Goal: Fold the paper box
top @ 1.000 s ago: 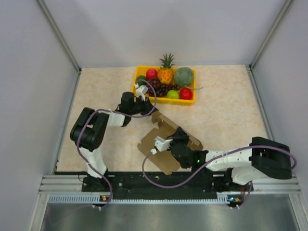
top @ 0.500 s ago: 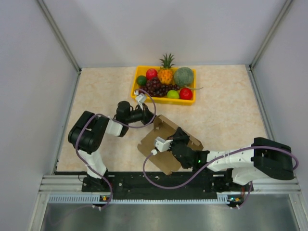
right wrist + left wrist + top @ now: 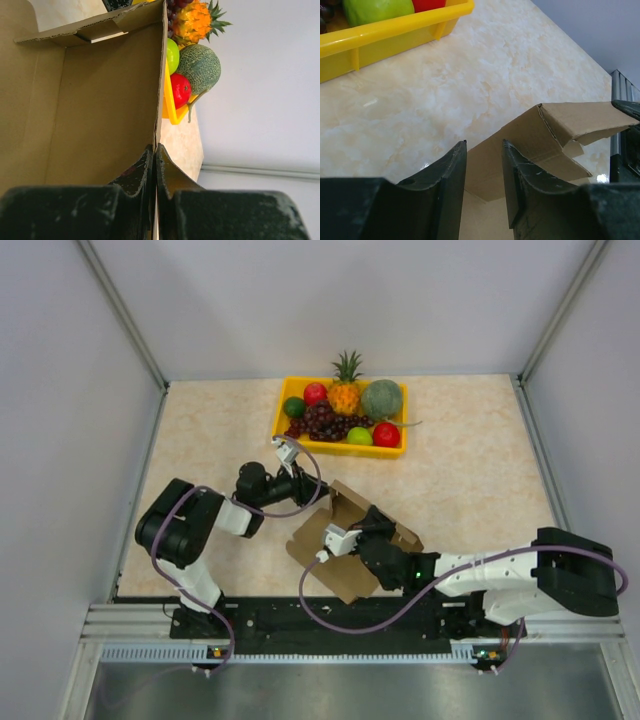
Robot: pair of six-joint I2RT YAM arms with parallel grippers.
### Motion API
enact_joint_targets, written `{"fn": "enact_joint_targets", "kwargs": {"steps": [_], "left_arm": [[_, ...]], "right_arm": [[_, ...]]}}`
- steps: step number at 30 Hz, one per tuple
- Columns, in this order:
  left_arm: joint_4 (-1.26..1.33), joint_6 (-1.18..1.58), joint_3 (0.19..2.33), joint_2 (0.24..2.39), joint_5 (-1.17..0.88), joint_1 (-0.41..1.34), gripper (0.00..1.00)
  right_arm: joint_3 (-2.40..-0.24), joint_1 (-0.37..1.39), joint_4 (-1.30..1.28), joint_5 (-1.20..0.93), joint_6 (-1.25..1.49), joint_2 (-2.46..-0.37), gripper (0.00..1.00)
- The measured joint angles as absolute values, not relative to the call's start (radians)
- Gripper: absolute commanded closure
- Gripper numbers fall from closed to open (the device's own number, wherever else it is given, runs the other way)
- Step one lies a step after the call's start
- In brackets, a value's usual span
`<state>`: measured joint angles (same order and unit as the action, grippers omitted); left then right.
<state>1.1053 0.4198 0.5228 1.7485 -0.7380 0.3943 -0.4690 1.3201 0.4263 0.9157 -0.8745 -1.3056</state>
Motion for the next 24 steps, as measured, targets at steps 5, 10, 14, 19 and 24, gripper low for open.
{"fn": "enact_joint_targets", "kwargs": {"steps": [5,10,14,19,24], "left_arm": [[1.126,0.394,0.509,1.748,-0.726,0.398,0.58],[1.156,0.354,0.491,1.743,-0.712,0.41,0.6],[1.17,0.317,0.48,1.741,-0.718,0.413,0.6],[1.143,0.271,0.461,1.708,-0.721,0.415,0.56],[1.092,0.255,0.434,1.654,-0.724,0.419,0.55]], "right_arm": [[-0.464,1.32,0.409,0.892,-0.852,-1.284,1.0],[-0.464,1.32,0.4,0.884,-0.841,-1.276,1.0],[-0.464,1.32,0.394,0.873,-0.835,-1.27,1.0],[-0.464,1.32,0.392,0.87,-0.834,-1.269,1.0],[-0.464,1.319,0.392,0.868,-0.833,-1.269,1.0]]}}
